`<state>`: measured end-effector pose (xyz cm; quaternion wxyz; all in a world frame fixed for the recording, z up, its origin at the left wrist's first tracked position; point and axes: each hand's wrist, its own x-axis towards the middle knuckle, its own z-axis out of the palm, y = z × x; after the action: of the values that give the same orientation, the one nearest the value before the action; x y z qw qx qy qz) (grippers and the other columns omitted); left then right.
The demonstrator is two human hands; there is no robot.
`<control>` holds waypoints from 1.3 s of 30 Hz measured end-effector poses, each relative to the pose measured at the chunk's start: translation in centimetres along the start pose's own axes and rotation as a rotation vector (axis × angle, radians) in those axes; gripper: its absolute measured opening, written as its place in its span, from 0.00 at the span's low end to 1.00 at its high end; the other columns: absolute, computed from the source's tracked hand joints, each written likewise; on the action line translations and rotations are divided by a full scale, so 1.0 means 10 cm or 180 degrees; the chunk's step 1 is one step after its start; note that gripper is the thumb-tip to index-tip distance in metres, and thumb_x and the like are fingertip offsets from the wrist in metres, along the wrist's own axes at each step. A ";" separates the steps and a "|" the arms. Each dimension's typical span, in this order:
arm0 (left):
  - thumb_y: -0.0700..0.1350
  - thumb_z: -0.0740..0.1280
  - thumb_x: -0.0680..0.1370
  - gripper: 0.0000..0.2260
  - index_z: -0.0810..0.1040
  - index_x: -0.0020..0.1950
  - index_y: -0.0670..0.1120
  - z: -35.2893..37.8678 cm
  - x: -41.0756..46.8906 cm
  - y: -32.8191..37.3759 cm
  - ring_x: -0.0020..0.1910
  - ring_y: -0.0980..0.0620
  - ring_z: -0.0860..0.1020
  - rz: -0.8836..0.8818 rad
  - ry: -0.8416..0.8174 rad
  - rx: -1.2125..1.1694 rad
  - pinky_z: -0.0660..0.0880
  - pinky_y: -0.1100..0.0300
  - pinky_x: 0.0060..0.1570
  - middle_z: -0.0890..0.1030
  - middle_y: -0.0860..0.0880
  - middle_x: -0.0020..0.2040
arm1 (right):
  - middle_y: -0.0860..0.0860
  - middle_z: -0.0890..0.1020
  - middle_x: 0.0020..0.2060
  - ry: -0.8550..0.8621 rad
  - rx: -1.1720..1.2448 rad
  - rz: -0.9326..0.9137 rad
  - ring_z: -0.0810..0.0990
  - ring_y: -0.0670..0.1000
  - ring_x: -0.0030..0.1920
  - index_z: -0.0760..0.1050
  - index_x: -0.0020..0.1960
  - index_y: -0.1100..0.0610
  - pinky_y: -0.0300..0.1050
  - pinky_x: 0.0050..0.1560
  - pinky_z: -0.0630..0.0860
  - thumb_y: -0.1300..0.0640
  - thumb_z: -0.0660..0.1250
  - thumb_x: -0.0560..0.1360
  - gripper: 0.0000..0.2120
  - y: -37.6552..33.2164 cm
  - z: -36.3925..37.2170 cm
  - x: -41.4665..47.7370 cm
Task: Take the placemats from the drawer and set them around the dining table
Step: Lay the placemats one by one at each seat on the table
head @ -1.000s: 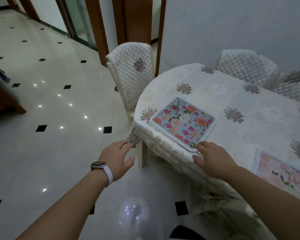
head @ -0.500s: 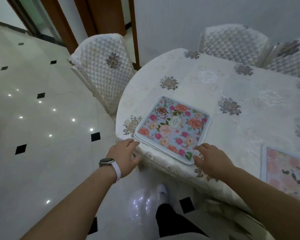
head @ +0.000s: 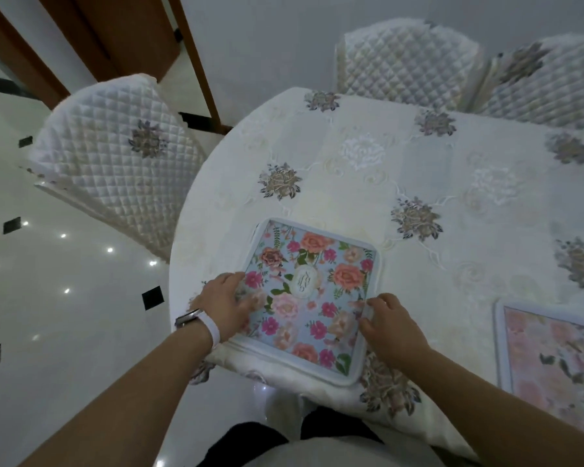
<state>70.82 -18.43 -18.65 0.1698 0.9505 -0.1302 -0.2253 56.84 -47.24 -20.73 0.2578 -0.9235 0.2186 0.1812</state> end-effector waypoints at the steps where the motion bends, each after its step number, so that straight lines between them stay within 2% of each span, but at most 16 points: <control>1: 0.55 0.64 0.78 0.27 0.64 0.75 0.48 0.00 0.03 0.03 0.69 0.45 0.66 -0.0070 -0.0032 -0.0099 0.65 0.50 0.67 0.67 0.46 0.72 | 0.53 0.70 0.64 -0.0017 0.0049 0.0063 0.74 0.53 0.60 0.70 0.67 0.55 0.50 0.59 0.74 0.46 0.61 0.79 0.20 0.00 0.01 0.00; 3: 0.54 0.64 0.78 0.28 0.62 0.75 0.48 0.02 0.12 0.05 0.68 0.44 0.67 -0.0228 -0.0066 -0.0350 0.67 0.49 0.66 0.67 0.45 0.72 | 0.53 0.70 0.65 -0.0064 0.0142 0.0157 0.72 0.53 0.62 0.69 0.68 0.56 0.49 0.62 0.72 0.47 0.61 0.79 0.21 -0.01 0.03 -0.01; 7: 0.51 0.65 0.77 0.24 0.66 0.72 0.49 0.05 0.28 0.08 0.61 0.44 0.74 -0.0433 -0.0134 -0.0821 0.74 0.48 0.59 0.72 0.48 0.66 | 0.53 0.71 0.66 0.0011 0.0504 0.0343 0.71 0.53 0.64 0.69 0.69 0.56 0.47 0.65 0.69 0.49 0.62 0.79 0.21 -0.09 0.10 0.00; 10: 0.45 0.66 0.75 0.10 0.76 0.56 0.50 0.08 0.33 0.17 0.48 0.46 0.80 -0.0473 -0.0111 -0.1228 0.79 0.49 0.49 0.81 0.50 0.52 | 0.54 0.70 0.67 0.0162 0.0966 0.0626 0.73 0.53 0.63 0.69 0.69 0.56 0.44 0.60 0.70 0.53 0.63 0.79 0.20 -0.22 0.13 -0.01; 12: 0.45 0.64 0.72 0.07 0.76 0.49 0.50 0.12 0.33 0.21 0.42 0.47 0.80 -0.0592 -0.0057 -0.1282 0.80 0.49 0.44 0.81 0.49 0.44 | 0.54 0.69 0.66 0.0284 0.1229 0.0826 0.74 0.53 0.60 0.69 0.70 0.56 0.44 0.59 0.71 0.53 0.63 0.78 0.21 -0.31 0.15 -0.02; 14: 0.49 0.64 0.69 0.13 0.76 0.52 0.49 0.16 0.36 0.20 0.44 0.46 0.79 -0.0580 -0.0001 -0.1132 0.79 0.48 0.47 0.81 0.47 0.47 | 0.53 0.69 0.66 0.0406 0.1458 0.0955 0.74 0.51 0.57 0.67 0.70 0.55 0.48 0.60 0.74 0.52 0.63 0.77 0.22 -0.39 0.20 -0.04; 17: 0.51 0.66 0.70 0.26 0.71 0.67 0.46 0.19 0.41 0.19 0.58 0.40 0.75 -0.0586 -0.0011 -0.0892 0.73 0.45 0.59 0.76 0.42 0.61 | 0.54 0.70 0.67 0.0588 0.1745 0.1187 0.75 0.54 0.60 0.65 0.72 0.56 0.56 0.61 0.76 0.49 0.64 0.74 0.28 -0.45 0.28 -0.05; 20: 0.49 0.67 0.73 0.27 0.67 0.70 0.44 0.15 0.47 0.21 0.63 0.39 0.70 -0.0649 -0.0010 -0.0787 0.70 0.45 0.62 0.71 0.40 0.66 | 0.55 0.72 0.66 0.0760 0.2264 0.1519 0.76 0.56 0.61 0.59 0.76 0.56 0.58 0.61 0.76 0.52 0.66 0.76 0.31 -0.47 0.31 -0.05; 22: 0.51 0.65 0.74 0.27 0.65 0.71 0.45 0.16 0.53 0.17 0.65 0.39 0.67 -0.0667 -0.0057 -0.0506 0.68 0.45 0.63 0.68 0.40 0.67 | 0.54 0.74 0.63 0.0738 0.2625 0.1714 0.78 0.56 0.56 0.59 0.75 0.54 0.57 0.58 0.78 0.53 0.66 0.77 0.30 -0.49 0.34 -0.06; 24: 0.51 0.65 0.74 0.27 0.65 0.71 0.44 0.16 0.56 0.14 0.66 0.39 0.65 -0.0671 -0.0098 -0.0382 0.66 0.46 0.64 0.66 0.40 0.68 | 0.54 0.79 0.57 0.0708 0.2687 0.1785 0.80 0.54 0.51 0.66 0.70 0.54 0.53 0.53 0.79 0.53 0.66 0.77 0.23 -0.52 0.40 -0.08; 27: 0.51 0.66 0.74 0.27 0.65 0.70 0.43 0.14 0.57 0.10 0.65 0.38 0.67 -0.0645 -0.0071 -0.0350 0.66 0.46 0.62 0.67 0.39 0.66 | 0.50 0.79 0.48 0.0637 0.2817 0.1755 0.79 0.48 0.44 0.69 0.61 0.54 0.43 0.39 0.76 0.55 0.69 0.76 0.16 -0.57 0.46 -0.09; 30: 0.50 0.67 0.73 0.23 0.69 0.65 0.42 0.12 0.63 0.02 0.59 0.37 0.72 -0.0712 0.0002 -0.0613 0.72 0.46 0.57 0.72 0.39 0.60 | 0.46 0.76 0.43 0.0651 0.2790 0.1704 0.76 0.44 0.40 0.68 0.59 0.54 0.37 0.31 0.70 0.58 0.68 0.77 0.14 -0.61 0.45 -0.06; 32: 0.48 0.67 0.72 0.18 0.72 0.58 0.42 0.07 0.64 -0.04 0.49 0.40 0.77 -0.0825 0.0049 -0.1062 0.76 0.49 0.48 0.77 0.41 0.53 | 0.48 0.77 0.43 0.0576 0.2820 0.1668 0.77 0.45 0.40 0.68 0.57 0.54 0.36 0.30 0.71 0.61 0.66 0.77 0.11 -0.64 0.44 -0.02; 34: 0.44 0.67 0.74 0.10 0.72 0.53 0.43 0.02 0.62 -0.07 0.40 0.45 0.78 -0.0924 0.0013 -0.1413 0.75 0.55 0.40 0.79 0.44 0.46 | 0.53 0.80 0.47 0.0523 0.2838 0.1617 0.80 0.50 0.43 0.70 0.56 0.56 0.41 0.34 0.76 0.63 0.65 0.77 0.10 -0.69 0.45 0.04; 36: 0.44 0.67 0.75 0.06 0.74 0.50 0.44 -0.01 0.61 -0.12 0.39 0.46 0.78 -0.1017 -0.0038 -0.1547 0.74 0.58 0.37 0.80 0.46 0.42 | 0.55 0.81 0.48 0.0523 0.2824 0.1579 0.81 0.53 0.45 0.71 0.55 0.56 0.45 0.39 0.79 0.64 0.65 0.76 0.09 -0.73 0.45 0.08; 39: 0.45 0.68 0.76 0.06 0.76 0.47 0.42 -0.07 0.58 -0.20 0.37 0.48 0.77 -0.1166 -0.0092 -0.1693 0.70 0.60 0.31 0.79 0.46 0.40 | 0.53 0.82 0.46 0.0505 0.2847 0.1470 0.82 0.53 0.44 0.72 0.56 0.55 0.47 0.41 0.81 0.63 0.65 0.76 0.10 -0.74 0.41 0.11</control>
<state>76.53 -18.37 -21.08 0.3670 0.8771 0.1041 -0.2917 60.54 -39.54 -21.59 0.5638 -0.6613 0.4921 0.0514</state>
